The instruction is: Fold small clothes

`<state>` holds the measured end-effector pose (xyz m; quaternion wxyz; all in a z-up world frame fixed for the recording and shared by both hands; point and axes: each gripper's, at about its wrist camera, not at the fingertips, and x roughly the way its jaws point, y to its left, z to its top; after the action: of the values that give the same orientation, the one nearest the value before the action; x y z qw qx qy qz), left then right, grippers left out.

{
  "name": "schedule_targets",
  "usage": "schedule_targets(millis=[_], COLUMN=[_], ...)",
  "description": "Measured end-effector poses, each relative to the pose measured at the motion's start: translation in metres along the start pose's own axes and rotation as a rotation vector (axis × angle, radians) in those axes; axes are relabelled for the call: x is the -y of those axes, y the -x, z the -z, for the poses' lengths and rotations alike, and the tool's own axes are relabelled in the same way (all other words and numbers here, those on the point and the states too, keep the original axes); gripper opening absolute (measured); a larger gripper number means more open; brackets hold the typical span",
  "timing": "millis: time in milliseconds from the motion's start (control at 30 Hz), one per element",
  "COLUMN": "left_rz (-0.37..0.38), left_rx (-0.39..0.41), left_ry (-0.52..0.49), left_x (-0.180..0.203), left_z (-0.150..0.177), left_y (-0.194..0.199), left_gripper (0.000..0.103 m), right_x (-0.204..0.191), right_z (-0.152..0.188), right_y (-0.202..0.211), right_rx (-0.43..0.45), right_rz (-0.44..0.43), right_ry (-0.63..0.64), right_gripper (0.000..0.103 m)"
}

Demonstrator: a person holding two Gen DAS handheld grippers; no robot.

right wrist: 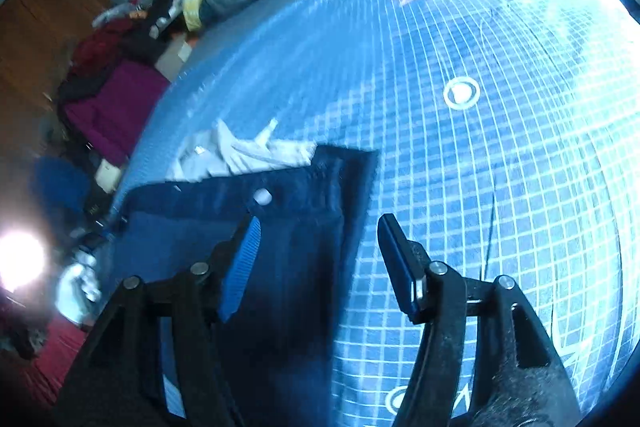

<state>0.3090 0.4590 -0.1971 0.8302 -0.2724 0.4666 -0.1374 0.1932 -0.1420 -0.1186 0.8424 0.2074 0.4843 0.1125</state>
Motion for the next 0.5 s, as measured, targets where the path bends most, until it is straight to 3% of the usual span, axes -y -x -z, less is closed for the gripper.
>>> schedule_targets(millis=[133, 233, 367, 500], left_rz=[0.003, -0.064, -0.136, -0.105], left_rx=[0.142, 0.22, 0.132, 0.096], left_ry=[-0.032, -0.058, -0.147, -0.175], left_x=[0.002, -0.001, 0.007, 0.01], left_z=[-0.004, -0.009, -0.011, 0.004], left_y=[0.035, 0.052, 0.033, 0.03], left_gripper=[0.052, 0.06, 0.06, 0.059], right_x=[0.006, 0.004, -0.008, -0.016], right_z=[0.011, 0.008, 0.001, -0.003], right_y=[-0.013, -0.019, -0.029, -0.043], right_rx=[-0.026, -0.023, -0.021, -0.026], right_rz=[-0.007, -0.003, 0.012, 0.078], right_ry=[-0.006, 0.005, 0.067, 0.135], right_gripper=[0.061, 0.061, 0.061, 0.06])
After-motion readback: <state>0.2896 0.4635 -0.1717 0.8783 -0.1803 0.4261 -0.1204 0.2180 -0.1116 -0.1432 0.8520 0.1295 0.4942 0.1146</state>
